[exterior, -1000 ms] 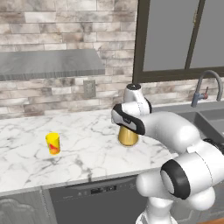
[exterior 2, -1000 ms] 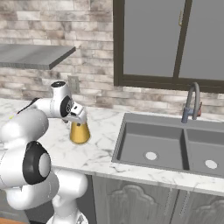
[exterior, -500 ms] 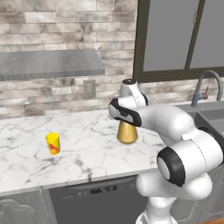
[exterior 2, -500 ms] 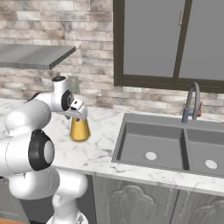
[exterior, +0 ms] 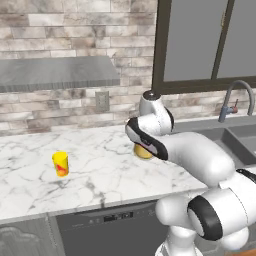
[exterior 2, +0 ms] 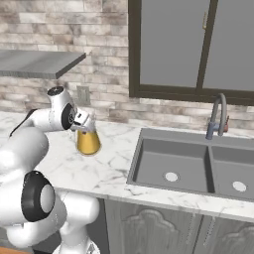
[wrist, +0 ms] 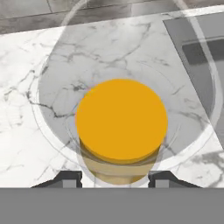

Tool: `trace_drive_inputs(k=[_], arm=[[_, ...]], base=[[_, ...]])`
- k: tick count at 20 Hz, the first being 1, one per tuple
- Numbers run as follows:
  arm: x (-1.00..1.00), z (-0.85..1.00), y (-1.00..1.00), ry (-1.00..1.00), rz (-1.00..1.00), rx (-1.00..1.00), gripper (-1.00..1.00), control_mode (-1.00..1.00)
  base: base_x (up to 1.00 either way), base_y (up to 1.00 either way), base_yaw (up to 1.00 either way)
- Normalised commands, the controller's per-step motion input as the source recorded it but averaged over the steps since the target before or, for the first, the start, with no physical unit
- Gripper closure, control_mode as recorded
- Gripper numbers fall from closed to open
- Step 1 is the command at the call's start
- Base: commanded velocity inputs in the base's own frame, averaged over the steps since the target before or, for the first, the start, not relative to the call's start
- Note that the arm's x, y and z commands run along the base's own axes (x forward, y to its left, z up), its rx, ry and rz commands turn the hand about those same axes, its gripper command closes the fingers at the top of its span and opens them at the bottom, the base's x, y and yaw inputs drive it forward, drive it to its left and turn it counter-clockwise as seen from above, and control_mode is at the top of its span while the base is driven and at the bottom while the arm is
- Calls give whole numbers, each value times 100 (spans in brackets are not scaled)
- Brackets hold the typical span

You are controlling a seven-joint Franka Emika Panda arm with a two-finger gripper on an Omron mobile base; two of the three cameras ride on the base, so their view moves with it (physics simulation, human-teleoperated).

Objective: Place the pitcher and cup on the dining counter for serving.

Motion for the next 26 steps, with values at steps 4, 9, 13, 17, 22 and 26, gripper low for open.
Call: trace_drive_inputs(k=[4,9,13,17,22,26], arm=[[-70,47,0,-46,2,0,100,-100],[-52,71,0,-35,3,0,100,-100],[-19,72,-3,-15,8,2,100,-100],[-7,54,-15,-3,9,7,100,-100],[0,4,-2,0,2,1,100,-100],[-2,0,0,0,0,0,100,-100]], base=[[0,0,0],[0,0,0],[0,0,0],[0,0,0],[0,0,0],[0,0,0]])
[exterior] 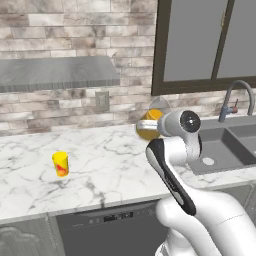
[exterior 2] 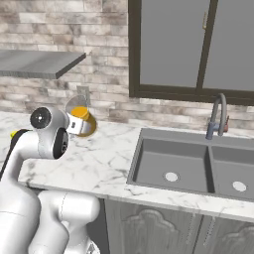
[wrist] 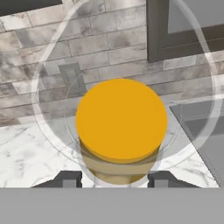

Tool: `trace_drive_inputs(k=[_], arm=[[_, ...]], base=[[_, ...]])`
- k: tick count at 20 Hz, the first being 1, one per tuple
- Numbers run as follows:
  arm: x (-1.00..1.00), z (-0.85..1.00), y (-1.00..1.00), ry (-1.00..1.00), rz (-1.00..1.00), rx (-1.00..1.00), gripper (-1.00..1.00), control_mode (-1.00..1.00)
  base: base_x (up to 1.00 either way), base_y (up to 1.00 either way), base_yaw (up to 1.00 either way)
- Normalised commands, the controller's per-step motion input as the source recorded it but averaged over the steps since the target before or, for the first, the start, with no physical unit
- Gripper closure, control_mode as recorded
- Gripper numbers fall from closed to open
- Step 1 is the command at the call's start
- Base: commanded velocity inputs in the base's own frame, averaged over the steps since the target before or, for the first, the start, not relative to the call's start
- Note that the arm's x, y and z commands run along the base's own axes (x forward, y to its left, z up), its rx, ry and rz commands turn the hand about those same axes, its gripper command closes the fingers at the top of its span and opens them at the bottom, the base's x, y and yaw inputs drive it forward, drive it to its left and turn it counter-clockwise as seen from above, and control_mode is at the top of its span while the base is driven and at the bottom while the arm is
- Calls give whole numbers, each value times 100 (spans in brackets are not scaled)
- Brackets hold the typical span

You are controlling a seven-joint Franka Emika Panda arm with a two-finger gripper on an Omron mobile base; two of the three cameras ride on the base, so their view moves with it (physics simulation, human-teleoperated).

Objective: Place the pitcher and cup on the dining counter for serving.

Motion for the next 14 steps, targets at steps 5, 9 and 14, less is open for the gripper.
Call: trace_drive_inputs(k=[5,9,14], arm=[[-4,0,0,0,1,0,100,100],[0,0,0,0,0,0,100,100],[0,0,0,0,0,0,100,100]], base=[[-31,0,13],[-67,0,34],[-63,-6,38]])
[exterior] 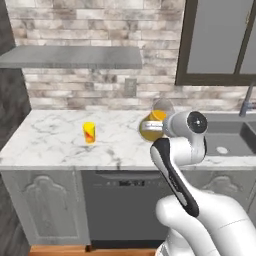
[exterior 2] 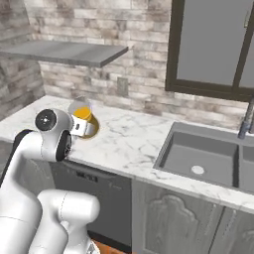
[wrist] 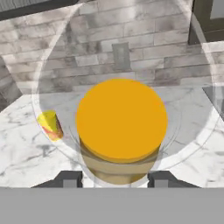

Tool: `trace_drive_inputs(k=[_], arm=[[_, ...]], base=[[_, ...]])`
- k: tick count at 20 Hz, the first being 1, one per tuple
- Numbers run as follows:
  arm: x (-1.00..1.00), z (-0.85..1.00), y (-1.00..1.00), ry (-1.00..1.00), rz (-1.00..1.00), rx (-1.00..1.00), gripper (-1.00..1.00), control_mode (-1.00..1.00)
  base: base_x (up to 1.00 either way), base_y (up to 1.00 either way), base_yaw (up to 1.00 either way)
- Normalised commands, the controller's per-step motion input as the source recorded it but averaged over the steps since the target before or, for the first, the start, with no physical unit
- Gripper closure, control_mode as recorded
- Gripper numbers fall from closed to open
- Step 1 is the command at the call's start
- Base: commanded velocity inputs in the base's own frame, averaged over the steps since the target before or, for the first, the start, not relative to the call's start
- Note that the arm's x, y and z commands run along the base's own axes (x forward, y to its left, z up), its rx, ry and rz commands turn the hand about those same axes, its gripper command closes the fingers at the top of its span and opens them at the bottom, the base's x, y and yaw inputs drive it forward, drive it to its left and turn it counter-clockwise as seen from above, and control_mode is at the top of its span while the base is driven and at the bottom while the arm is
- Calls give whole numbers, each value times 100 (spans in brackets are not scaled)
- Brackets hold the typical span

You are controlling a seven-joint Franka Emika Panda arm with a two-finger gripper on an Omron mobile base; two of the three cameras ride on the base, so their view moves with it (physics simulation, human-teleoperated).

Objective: Place the pitcher and cup on the dining counter for serving.

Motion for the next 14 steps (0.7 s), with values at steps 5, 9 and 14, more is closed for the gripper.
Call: trace_drive_inputs(k=[5,9,14], arm=[[0,0,0,0,0,0,100,100],[0,0,0,0,0,0,100,100],[0,0,0,0,0,0,100,100]], base=[[-51,-11,36],[-48,-1,52],[-44,0,69]])
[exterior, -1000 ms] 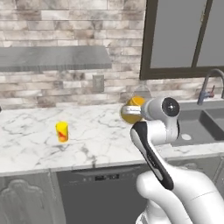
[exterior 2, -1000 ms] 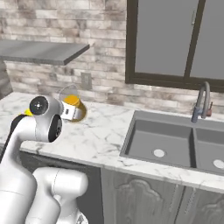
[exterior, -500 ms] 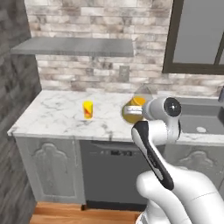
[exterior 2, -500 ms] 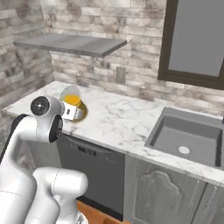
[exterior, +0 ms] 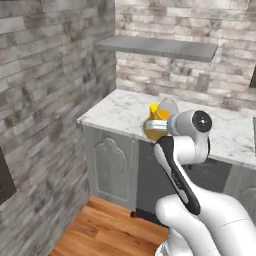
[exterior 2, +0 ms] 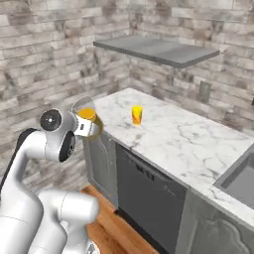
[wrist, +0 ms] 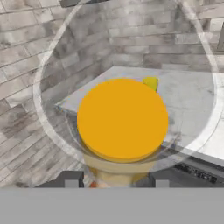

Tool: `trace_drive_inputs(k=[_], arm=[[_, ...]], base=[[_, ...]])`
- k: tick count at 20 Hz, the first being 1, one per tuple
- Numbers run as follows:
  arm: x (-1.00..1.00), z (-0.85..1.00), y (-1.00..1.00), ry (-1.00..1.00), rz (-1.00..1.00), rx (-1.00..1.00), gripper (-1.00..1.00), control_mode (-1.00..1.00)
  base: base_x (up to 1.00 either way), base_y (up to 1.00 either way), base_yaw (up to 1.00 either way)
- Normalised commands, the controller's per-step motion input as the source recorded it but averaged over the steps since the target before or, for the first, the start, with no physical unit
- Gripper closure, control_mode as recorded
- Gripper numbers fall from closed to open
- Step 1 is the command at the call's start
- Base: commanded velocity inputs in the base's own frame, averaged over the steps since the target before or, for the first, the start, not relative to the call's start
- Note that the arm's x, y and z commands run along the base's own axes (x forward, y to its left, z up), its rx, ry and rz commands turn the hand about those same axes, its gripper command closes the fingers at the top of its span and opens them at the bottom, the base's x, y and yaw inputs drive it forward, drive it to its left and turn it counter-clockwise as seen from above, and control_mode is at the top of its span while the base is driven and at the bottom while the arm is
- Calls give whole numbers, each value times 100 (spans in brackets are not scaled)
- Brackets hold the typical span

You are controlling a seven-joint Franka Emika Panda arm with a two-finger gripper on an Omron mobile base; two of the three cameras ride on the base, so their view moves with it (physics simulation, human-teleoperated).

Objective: Place the pitcher and cup on the dining counter for serving.

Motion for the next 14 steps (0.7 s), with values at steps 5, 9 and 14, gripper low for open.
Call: trace_drive_inputs(k=[5,9,14], arm=[[0,0,0,0,0,0,100,100],[0,0,0,0,0,0,100,100],[0,0,0,0,0,0,100,100]], base=[[-59,0,72],[-61,-1,74],[-69,-3,86]])
